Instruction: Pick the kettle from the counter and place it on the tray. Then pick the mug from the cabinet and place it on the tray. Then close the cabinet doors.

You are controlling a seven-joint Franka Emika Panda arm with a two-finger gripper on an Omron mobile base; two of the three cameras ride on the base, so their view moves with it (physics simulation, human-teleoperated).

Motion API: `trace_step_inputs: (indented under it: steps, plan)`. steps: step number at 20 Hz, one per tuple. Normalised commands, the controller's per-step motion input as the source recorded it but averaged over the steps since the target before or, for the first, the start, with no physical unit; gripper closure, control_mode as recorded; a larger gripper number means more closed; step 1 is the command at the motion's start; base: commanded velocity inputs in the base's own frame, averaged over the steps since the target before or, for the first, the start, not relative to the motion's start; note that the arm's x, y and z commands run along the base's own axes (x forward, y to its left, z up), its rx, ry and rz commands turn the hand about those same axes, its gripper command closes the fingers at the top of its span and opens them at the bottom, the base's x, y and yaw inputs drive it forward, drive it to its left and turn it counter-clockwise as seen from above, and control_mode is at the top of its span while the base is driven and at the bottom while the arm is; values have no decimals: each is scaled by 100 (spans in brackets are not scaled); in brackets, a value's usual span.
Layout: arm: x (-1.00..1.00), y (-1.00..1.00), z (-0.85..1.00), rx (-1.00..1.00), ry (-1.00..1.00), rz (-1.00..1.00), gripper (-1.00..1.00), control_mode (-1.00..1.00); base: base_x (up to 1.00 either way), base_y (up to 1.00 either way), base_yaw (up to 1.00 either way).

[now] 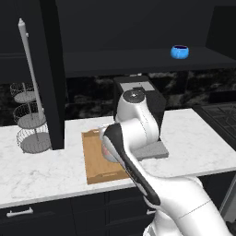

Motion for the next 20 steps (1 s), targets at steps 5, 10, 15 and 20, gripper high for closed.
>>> trace_step_inputs:
  steps: [5, 10, 15, 20]
  plan:
    - [52, 0, -11, 0, 0, -7, 100, -100, 0, 0, 0]
    - [58, 0, -30, 0, 0, -4, 100, -100, 0, 0, 0]
    - [58, 1, -33, 0, 0, -2, 100, -100, 0, 0, 0]
    - [35, 13, -20, 0, 0, -3, 100, -100, 0, 0, 0]
